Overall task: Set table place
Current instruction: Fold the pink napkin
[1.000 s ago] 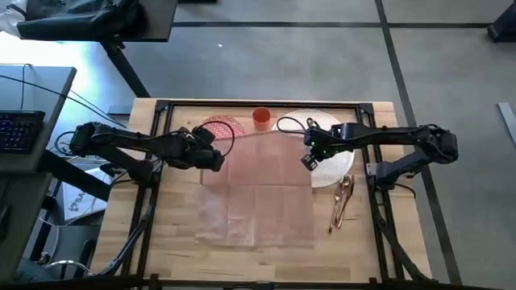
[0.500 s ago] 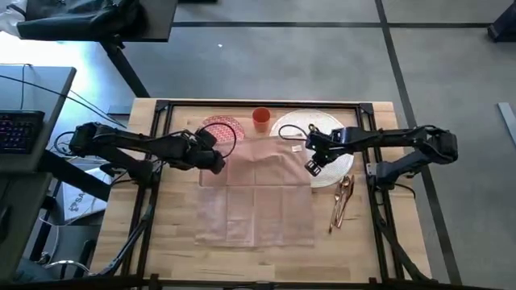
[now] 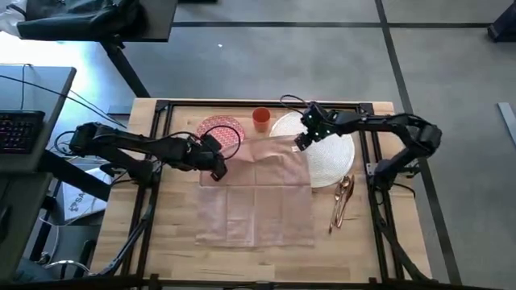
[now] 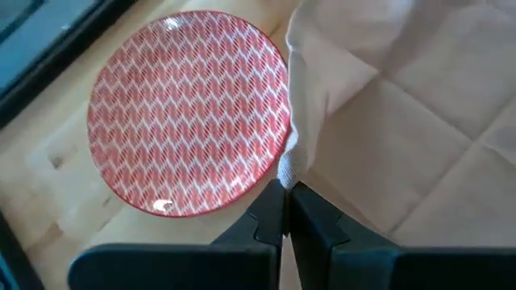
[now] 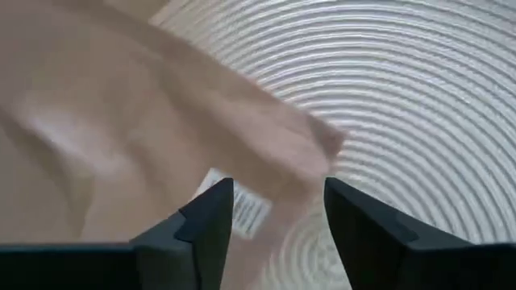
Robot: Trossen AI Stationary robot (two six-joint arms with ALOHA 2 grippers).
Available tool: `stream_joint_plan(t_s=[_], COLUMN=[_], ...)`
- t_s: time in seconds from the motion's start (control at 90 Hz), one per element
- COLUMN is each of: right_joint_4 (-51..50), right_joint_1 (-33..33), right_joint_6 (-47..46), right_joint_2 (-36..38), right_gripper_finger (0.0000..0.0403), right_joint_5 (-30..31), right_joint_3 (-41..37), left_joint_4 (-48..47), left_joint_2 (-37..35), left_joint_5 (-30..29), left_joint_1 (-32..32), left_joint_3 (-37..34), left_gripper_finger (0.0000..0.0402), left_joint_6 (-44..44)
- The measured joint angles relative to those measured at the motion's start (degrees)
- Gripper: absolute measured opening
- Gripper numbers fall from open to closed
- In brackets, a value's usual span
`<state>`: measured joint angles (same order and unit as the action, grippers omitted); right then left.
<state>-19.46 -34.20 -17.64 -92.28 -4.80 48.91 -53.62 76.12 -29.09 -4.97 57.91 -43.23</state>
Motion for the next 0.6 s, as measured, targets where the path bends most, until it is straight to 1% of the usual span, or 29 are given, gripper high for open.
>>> stream_joint_plan(t_s=[0.133, 0.344, 0.6], right_joint_4=[0.46, 0.42, 0.47], right_joint_1=[-0.99, -1.71, -2.20], right_joint_6=[0.79, 1.26, 2.27], right_joint_2=[-2.68, -4.07, -6.45], right_gripper_finger=[0.0162, 0.0157, 0.0157], right_joint_5=[0.14, 3.26, 3.31], right_joint_3=[1.68, 2.41, 2.42], left_joint_4=[0.04, 0.19, 0.48], left_joint_2=[0.00, 0.00, 0.00], left_joint_5=[0.07, 0.07, 0.28], left_joint_1=[0.00, 0.02, 0.09], left_joint_3=[0.00, 0.02, 0.04], left_gripper_finger=[0.0000, 0.0000, 0.0000], left_joint_6=[-0.14, -0.14, -0.21])
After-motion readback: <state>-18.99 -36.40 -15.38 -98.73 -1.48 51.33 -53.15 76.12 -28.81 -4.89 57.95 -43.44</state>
